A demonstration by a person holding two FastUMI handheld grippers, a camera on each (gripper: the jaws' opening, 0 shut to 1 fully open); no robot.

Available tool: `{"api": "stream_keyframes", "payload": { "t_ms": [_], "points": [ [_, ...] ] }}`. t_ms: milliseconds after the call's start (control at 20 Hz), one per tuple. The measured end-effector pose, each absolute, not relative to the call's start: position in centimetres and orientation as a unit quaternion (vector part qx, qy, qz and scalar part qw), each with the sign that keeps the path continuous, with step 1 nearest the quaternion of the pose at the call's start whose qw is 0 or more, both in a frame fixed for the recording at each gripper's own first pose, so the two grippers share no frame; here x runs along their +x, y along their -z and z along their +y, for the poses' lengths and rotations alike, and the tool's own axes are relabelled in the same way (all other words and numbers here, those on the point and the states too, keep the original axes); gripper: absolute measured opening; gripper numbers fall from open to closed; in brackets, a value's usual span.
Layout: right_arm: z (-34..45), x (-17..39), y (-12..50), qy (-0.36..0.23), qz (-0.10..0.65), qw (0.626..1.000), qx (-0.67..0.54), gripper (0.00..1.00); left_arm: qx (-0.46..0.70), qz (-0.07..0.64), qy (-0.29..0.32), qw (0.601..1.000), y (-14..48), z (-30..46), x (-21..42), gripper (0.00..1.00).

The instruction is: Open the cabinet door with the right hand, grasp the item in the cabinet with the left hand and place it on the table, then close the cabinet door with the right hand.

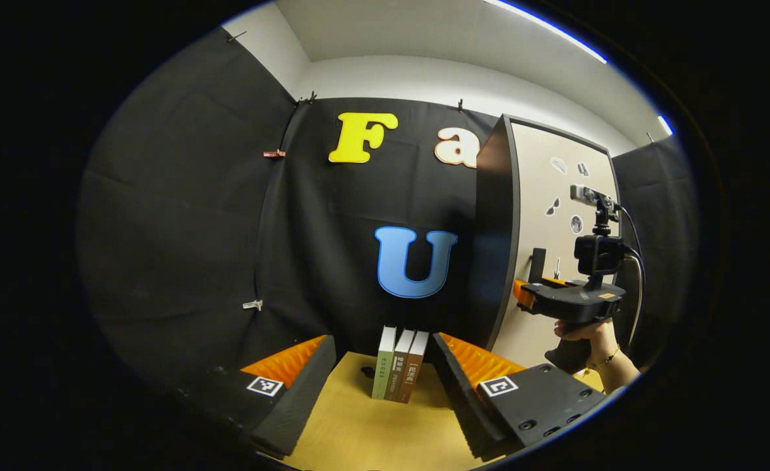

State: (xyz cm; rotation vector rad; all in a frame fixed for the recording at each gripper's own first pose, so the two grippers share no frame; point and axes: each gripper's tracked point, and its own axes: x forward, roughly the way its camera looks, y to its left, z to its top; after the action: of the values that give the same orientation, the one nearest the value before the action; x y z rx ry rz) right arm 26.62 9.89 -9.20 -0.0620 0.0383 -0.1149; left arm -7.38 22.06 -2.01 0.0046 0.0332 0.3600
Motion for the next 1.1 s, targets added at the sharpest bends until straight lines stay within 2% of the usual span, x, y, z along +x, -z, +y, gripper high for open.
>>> {"api": "stream_keyframes", "payload": {
  "t_ms": [50,100,150,300,350,450,1100],
  "points": [
    [9.7,26.8,8.9,0.065,0.012,0.997,-0.037,0.66,0.007,0.016,-0.183,0.983,1.9,22.3,-7.6,0.93],
    [10.0,26.9,8.8,0.063,0.007,0.997,-0.036,0.53,0.011,0.016,-0.187,0.982,1.9,22.4,-7.8,0.93],
    [10.1,27.0,8.9,0.070,0.012,0.997,-0.033,0.46,0.012,0.015,-0.188,0.982,1.8,22.5,-8.0,0.93],
    [9.9,26.9,8.9,0.067,0.008,0.997,-0.048,0.39,0.006,0.017,-0.191,0.981,1.9,22.3,-8.8,0.93],
    [9.9,26.7,9.0,0.060,0.014,0.997,-0.048,0.27,0.005,0.018,-0.192,0.981,1.9,22.3,-9.2,0.93],
    [9.9,25.9,9.0,0.057,0.030,0.998,-0.025,0.17,0.004,0.019,-0.198,0.980,2.0,22.6,-9.8,0.93],
    [8.9,14.9,7.1,0.011,0.056,0.998,-0.019,0.17,0.039,0.008,-0.135,0.990,1.1,17.4,-12.1,0.93]
  ]
}}
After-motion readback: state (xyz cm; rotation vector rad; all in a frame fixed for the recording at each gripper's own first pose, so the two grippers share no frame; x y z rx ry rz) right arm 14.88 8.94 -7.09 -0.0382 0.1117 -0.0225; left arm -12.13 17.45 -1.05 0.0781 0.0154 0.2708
